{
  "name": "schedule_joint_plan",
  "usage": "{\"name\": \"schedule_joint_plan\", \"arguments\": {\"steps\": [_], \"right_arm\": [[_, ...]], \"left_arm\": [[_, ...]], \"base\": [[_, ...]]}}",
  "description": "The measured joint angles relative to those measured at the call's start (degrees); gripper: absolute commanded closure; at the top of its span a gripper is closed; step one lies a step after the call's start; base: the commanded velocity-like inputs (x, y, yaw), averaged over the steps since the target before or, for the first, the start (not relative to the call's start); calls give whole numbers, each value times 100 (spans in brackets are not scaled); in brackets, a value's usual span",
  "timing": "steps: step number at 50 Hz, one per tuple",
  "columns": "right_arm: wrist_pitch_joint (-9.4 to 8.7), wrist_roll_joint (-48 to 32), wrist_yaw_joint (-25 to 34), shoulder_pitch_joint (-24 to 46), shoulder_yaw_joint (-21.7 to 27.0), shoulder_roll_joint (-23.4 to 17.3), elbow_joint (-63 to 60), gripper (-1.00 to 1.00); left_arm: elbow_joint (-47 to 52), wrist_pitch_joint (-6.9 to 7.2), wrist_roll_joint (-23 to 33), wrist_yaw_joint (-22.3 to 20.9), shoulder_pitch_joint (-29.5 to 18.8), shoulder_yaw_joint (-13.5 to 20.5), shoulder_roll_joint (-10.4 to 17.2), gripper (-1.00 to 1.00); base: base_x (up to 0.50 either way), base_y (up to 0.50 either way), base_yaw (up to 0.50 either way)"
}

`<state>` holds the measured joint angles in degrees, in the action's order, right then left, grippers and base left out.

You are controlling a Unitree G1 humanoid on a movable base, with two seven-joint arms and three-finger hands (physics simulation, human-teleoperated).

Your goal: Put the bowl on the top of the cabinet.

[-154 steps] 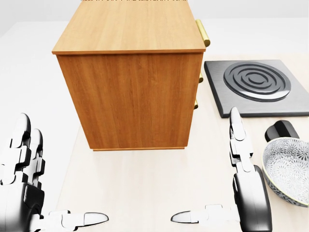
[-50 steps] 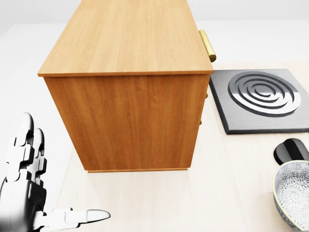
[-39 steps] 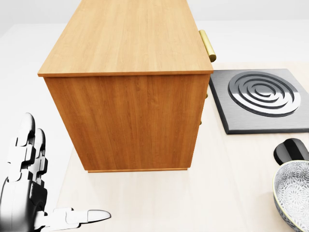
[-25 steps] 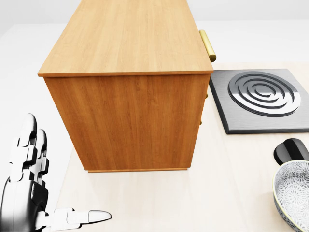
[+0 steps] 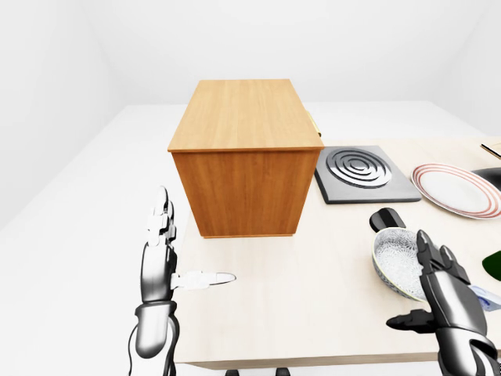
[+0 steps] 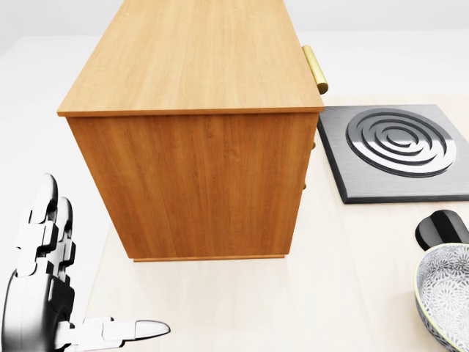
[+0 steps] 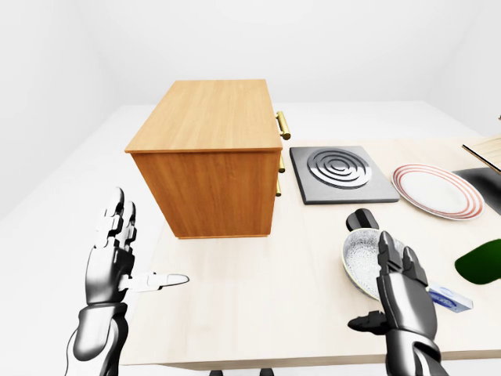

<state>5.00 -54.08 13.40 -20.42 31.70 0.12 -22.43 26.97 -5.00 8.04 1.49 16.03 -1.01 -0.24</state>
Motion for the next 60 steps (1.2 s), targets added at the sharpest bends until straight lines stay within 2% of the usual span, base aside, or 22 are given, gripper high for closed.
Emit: {"name": "schedule_joint_plan", "arguments": {"steps": [55, 56, 57, 58, 59, 60], "right_arm": [[0, -666, -1279, -19, -754, -574, 1701, -100], [0, -663, -1284, -22, -759, -578, 1715, -69], [0, -657, -1291, -25, -763, -582, 1729, -60], [0, -651, -1291, -28, -767, -585, 1740, -4], [0, -645, -1290, -32, -770, -588, 1746, 100], [0, -638, -1289, -34, -774, -591, 1752, 100]], "left_arm": [[-64, 0, 14, -14, -12, -18, 6, -100], [-67, 0, 15, -13, -13, -19, 6, -100], [-69, 0, 16, -12, -14, -20, 6, -100], [-70, 0, 17, -11, -14, -21, 6, -100], [-70, 0, 18, -10, -15, -22, 6, -100], [-66, 0, 18, -9, -15, -23, 6, -100]], "base": [[0, 0, 0], [0, 0, 0], [0, 0, 0], [0, 0, 0], [0, 0, 0], [0, 0, 0]]}}
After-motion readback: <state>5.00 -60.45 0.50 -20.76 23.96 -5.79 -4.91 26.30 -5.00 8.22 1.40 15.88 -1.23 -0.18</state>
